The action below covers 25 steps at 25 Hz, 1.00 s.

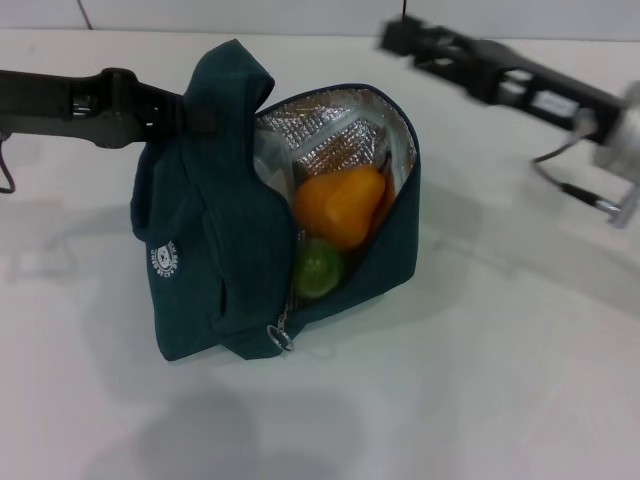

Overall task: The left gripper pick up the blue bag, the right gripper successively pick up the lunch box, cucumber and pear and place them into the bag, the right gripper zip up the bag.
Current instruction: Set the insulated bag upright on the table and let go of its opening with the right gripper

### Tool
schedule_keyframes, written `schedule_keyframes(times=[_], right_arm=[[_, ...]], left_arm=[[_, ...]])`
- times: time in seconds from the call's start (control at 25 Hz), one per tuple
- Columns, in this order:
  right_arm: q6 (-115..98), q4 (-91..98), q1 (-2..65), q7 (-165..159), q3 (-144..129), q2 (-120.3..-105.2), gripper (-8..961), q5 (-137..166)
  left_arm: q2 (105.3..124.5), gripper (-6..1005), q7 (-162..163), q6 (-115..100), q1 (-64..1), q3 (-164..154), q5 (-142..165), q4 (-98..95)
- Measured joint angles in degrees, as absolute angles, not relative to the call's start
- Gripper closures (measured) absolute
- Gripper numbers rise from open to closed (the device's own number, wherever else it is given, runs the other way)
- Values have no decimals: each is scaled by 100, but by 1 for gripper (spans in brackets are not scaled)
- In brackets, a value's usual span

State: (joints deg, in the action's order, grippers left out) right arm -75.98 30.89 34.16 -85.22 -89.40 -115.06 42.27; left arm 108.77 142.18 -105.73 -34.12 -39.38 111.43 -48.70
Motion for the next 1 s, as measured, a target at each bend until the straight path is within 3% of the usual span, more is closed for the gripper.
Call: schedule_keyframes(times=[0.32,0.64,1.0], right_arm=[[-7595,2269,2944,-9784,-8513,-11302,353,4250],[-7594,1656,3164,-10705,-8568,-11528,334,4505],[-7334,1552,3574,-11368,-8997,-11582,333,4897]], left_arm=[[10871,956,14205,-10579,-3434,-3938,11140,-4870],[10886,955,14202,-10582,-3487,-3956,11137,-4869],[10913,956,14181,-10576,-3543,-3973,11135,-4869]])
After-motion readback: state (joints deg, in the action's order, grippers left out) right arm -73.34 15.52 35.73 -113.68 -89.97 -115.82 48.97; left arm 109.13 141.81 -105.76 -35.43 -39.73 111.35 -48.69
